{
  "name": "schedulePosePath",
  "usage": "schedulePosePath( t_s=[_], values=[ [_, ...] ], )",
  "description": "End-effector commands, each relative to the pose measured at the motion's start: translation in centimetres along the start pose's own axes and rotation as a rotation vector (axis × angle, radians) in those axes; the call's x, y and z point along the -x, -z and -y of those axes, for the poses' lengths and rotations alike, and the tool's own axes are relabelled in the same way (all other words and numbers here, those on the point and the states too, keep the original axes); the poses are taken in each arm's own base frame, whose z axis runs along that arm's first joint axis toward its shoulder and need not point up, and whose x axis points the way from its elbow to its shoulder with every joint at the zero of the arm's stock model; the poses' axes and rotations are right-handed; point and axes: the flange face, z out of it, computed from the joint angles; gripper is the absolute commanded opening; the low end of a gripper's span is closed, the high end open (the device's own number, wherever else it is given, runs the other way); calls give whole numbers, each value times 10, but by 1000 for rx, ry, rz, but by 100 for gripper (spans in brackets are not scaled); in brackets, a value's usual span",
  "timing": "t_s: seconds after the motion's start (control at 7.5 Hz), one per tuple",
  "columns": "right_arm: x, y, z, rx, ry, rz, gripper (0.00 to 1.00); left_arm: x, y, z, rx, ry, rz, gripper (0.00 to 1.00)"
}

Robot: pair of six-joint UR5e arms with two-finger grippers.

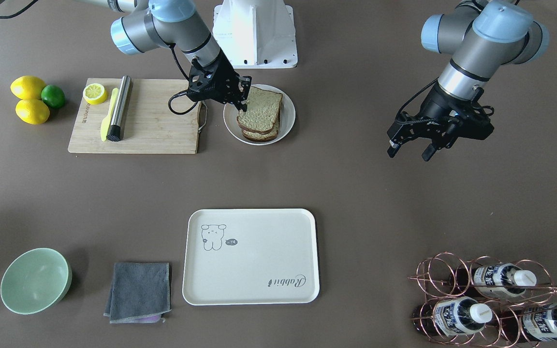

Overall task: Make sandwich and place on tray
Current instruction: 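Open the right gripper and raise it away while the left arm moves toward the plate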

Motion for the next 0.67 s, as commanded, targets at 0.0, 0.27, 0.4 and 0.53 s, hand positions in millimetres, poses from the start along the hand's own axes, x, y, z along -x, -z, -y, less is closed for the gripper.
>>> schedulePosePath(
  t_s=[0.0,0.27,0.4,0.53],
  values=[
    [3,16,20,-30,-44,20,99,-10,1,4,-4,-4,-14,97],
    [-4,37,54,-58,-67,27,99,-26,-4,11,-7,-4,-32,97],
    [-11,53,84,-41,-92,26,99,-41,-12,4,8,-16,-48,97],
    [-23,75,119,-16,-124,25,99,-49,-20,-10,33,-27,-56,97]
  ],
)
